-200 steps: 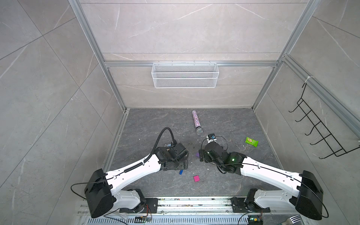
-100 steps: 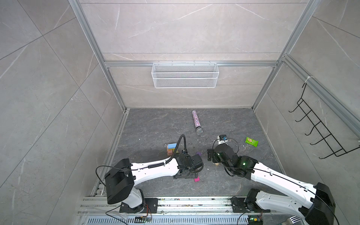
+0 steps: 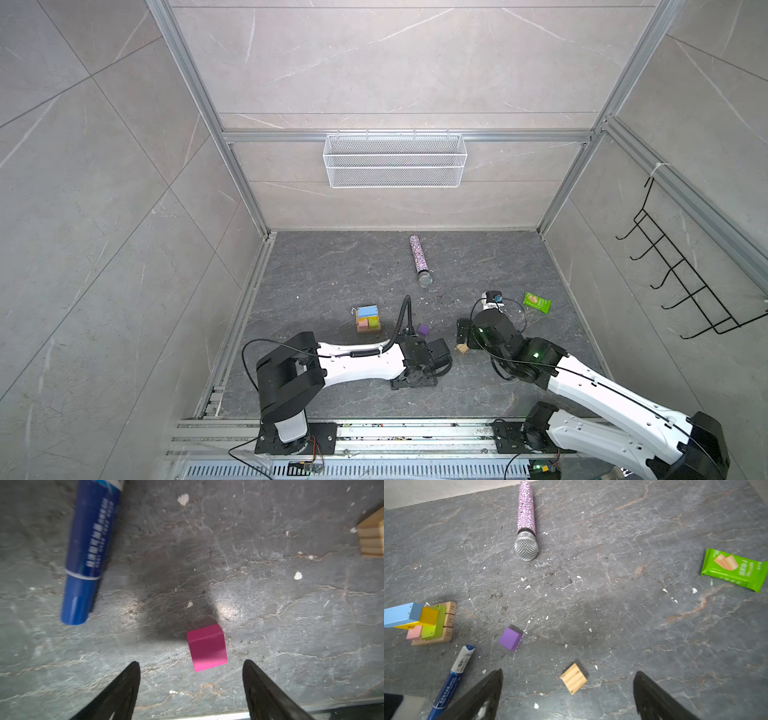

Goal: Build the wood block tower
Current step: 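Move the left gripper to the magenta cube while the right gripper draws back, then close the left gripper on the magenta cube and lift it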

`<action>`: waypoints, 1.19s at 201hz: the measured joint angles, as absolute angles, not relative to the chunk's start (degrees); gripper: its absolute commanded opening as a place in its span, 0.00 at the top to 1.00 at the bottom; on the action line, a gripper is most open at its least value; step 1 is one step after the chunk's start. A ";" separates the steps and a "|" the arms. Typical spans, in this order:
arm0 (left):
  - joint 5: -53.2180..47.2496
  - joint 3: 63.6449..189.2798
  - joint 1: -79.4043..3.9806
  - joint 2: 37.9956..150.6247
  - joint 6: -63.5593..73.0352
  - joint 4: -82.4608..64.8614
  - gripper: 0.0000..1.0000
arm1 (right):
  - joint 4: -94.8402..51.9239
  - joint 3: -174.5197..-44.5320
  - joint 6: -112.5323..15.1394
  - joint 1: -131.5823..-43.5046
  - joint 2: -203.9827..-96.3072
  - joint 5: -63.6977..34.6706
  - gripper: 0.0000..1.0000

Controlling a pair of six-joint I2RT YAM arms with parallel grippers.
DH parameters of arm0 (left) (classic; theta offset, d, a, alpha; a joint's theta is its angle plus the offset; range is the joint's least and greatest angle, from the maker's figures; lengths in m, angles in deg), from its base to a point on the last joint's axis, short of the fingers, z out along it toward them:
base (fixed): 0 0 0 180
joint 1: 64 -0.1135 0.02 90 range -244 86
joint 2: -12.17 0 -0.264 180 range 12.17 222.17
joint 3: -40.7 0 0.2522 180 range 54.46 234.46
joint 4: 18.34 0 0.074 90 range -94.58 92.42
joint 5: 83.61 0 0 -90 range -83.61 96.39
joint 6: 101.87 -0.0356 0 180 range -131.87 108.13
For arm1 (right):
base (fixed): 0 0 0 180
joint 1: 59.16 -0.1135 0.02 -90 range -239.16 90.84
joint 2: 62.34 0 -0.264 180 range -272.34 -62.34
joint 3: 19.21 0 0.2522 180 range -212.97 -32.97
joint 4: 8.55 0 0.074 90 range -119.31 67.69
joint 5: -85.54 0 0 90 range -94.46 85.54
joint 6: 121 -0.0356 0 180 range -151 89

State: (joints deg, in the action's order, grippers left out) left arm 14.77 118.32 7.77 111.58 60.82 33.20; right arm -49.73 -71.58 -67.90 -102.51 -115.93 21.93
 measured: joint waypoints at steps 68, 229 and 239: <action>13.30 120.07 7.88 116.22 61.60 31.21 0.36 | -53.05 -71.52 -68.54 -102.19 -114.22 22.39 0.00; 12.87 121.25 7.88 117.53 61.23 33.33 0.72 | -54.34 -71.47 -68.95 -101.88 -113.94 23.00 0.00; 13.11 121.25 7.88 117.51 61.19 33.57 0.76 | -54.47 -71.47 -68.97 -101.88 -113.94 22.98 0.01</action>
